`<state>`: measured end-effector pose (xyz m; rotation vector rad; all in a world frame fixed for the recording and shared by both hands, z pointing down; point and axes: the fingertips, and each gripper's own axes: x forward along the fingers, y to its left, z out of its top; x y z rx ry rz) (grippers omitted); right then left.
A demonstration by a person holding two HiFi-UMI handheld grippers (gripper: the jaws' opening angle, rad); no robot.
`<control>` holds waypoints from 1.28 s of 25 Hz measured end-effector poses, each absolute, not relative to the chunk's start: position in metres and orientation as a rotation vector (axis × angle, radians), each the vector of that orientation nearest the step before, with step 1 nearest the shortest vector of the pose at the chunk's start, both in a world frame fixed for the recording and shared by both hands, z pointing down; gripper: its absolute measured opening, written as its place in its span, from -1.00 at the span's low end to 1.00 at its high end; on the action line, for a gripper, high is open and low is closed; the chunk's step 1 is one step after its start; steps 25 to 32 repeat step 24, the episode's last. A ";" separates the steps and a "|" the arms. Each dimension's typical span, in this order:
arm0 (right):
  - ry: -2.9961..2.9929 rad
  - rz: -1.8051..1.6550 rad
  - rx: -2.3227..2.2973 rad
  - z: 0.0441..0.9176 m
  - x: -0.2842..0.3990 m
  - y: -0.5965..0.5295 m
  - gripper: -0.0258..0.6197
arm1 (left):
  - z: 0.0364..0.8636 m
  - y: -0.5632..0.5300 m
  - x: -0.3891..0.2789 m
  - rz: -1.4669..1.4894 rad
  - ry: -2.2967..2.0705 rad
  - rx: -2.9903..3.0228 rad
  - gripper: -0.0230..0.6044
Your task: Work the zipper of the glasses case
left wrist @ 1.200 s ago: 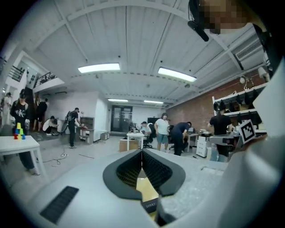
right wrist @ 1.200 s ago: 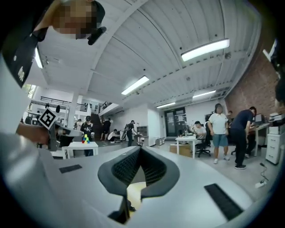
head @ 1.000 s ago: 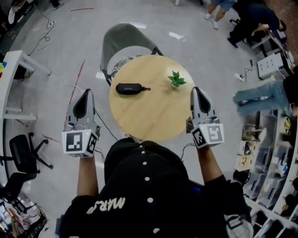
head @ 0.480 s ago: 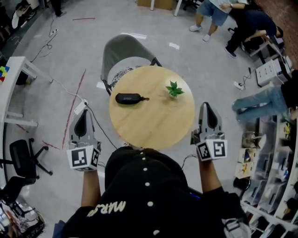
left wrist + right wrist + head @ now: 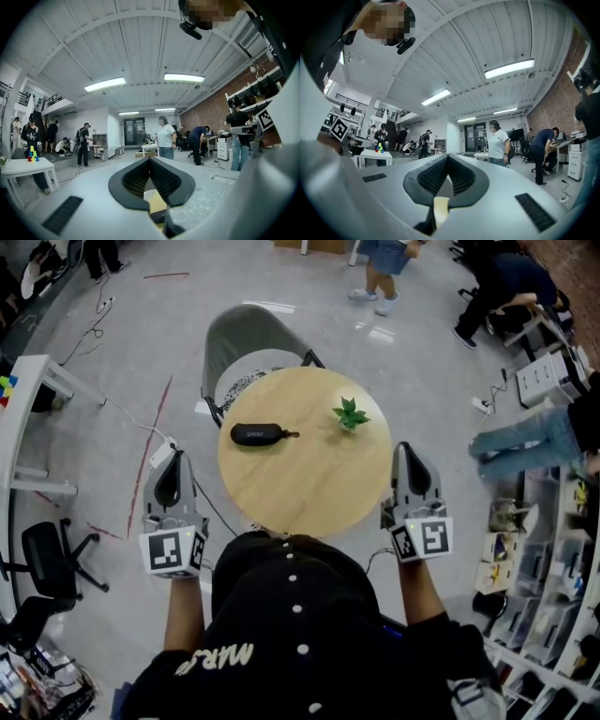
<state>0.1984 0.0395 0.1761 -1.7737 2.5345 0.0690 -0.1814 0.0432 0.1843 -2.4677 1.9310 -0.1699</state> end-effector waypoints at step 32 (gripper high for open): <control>2.684 0.207 -1.740 0.180 0.172 0.037 -0.91 | 0.192 0.042 -0.168 -0.219 1.888 -2.482 -0.91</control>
